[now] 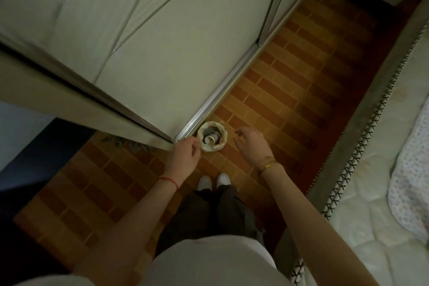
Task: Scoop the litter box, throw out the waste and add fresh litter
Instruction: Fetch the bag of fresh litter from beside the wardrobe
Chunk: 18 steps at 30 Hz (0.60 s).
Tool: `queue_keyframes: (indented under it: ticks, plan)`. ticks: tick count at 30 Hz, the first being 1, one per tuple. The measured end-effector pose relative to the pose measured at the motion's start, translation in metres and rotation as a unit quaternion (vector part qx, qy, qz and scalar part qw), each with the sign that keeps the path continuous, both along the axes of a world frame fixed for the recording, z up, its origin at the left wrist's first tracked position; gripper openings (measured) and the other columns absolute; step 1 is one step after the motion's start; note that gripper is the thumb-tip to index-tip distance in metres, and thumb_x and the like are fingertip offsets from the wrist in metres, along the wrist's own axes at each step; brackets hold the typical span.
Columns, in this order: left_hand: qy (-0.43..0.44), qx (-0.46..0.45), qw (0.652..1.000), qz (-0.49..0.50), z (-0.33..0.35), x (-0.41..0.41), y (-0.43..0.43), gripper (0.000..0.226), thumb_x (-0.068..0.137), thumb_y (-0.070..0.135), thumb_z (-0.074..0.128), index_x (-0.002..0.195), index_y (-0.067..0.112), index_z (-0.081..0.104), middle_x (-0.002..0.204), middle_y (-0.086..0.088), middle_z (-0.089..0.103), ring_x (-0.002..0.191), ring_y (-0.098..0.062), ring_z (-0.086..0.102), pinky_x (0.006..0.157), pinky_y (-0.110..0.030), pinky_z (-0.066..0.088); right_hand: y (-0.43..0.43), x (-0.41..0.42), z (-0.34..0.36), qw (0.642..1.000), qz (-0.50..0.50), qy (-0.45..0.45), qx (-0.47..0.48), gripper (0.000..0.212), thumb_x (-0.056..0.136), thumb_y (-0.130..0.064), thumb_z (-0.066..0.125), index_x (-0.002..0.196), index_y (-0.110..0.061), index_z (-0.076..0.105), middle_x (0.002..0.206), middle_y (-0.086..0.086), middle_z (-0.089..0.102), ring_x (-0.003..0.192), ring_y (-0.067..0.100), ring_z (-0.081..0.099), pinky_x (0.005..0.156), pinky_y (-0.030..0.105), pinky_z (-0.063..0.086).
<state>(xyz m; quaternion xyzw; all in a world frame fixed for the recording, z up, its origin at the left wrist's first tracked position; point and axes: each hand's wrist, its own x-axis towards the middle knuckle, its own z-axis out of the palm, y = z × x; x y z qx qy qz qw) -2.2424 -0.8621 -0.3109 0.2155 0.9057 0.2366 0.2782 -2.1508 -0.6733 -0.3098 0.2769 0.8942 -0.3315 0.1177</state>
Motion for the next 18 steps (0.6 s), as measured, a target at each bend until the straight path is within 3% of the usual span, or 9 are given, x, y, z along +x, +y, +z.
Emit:
queue_keyframes:
  ticks: [8, 13, 18]
  plan:
    - [-0.058, -0.040, 0.996, 0.052, -0.164, -0.031, 0.035, 0.016, 0.096, 0.021, 0.053, 0.109, 0.013, 0.056, 0.092, -0.005, 0.066, 0.083, -0.018, 0.064, 0.074, -0.038, 0.058, 0.043, -0.061, -0.159, 0.998, 0.031, -0.051, -0.038, 0.033, 0.094, -0.026, 0.052, 0.122, -0.010, 0.057, 0.112, 0.012, 0.065, 0.101, 0.029, 0.061, 0.078, 0.034, 0.047]
    - [-0.080, -0.071, 0.991, 0.084, -0.285, -0.049, 0.042, 0.018, 0.095, 0.021, 0.053, 0.107, 0.008, 0.056, 0.093, -0.011, 0.066, 0.085, -0.025, 0.064, 0.078, -0.042, 0.055, 0.068, -0.095, -0.284, 0.993, 0.060, -0.105, -0.002, 0.040, 0.095, -0.026, 0.049, 0.130, -0.007, 0.049, 0.122, 0.017, 0.059, 0.112, 0.033, 0.055, 0.087, 0.039, 0.046]
    - [-0.121, -0.110, 0.975, 0.150, -0.405, -0.067, 0.040, 0.027, 0.096, 0.029, 0.051, 0.109, 0.006, 0.056, 0.100, -0.011, 0.064, 0.090, -0.024, 0.062, 0.072, -0.032, 0.048, 0.084, -0.124, -0.408, 0.988, 0.074, -0.132, 0.023, 0.047, 0.094, -0.029, 0.050, 0.135, -0.007, 0.042, 0.128, 0.019, 0.054, 0.117, 0.036, 0.050, 0.092, 0.042, 0.045]
